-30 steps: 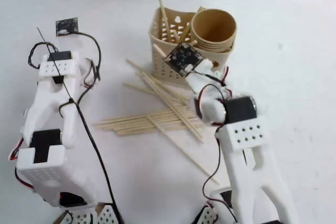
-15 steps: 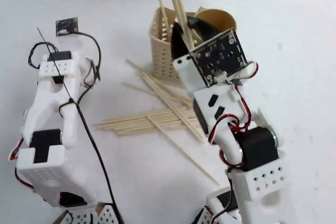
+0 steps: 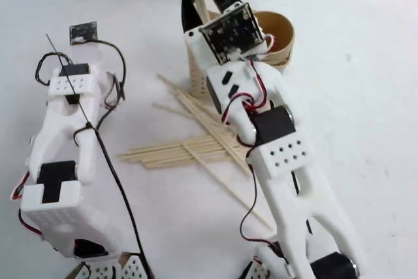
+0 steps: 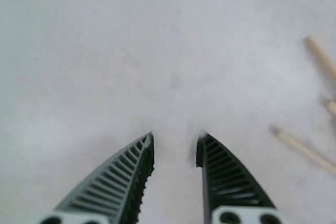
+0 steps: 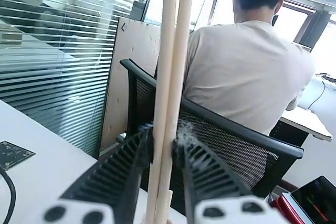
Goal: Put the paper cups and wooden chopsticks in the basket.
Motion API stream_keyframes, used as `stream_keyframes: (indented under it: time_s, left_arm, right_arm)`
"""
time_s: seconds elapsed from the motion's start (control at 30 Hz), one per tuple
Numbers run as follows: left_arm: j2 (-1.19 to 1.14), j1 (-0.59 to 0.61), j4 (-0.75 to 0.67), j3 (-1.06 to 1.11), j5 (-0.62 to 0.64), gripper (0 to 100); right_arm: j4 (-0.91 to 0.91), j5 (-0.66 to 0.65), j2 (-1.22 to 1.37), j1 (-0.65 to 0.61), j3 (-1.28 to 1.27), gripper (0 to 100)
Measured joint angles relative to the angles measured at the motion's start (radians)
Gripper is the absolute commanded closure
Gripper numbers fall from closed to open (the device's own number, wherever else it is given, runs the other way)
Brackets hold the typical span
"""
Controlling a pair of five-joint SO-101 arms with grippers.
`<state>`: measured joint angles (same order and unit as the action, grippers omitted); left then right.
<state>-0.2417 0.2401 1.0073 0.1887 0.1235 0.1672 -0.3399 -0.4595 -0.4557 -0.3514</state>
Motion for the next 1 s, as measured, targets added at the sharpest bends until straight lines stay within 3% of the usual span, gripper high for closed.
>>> stream_keyframes:
  time_s: [1.0]
  left_arm:
    - [0.0,0.0,0.0,0.0,0.0,85]
  right_arm:
    - [-0.009,0.0,0.189,0.04,0.109,98.0]
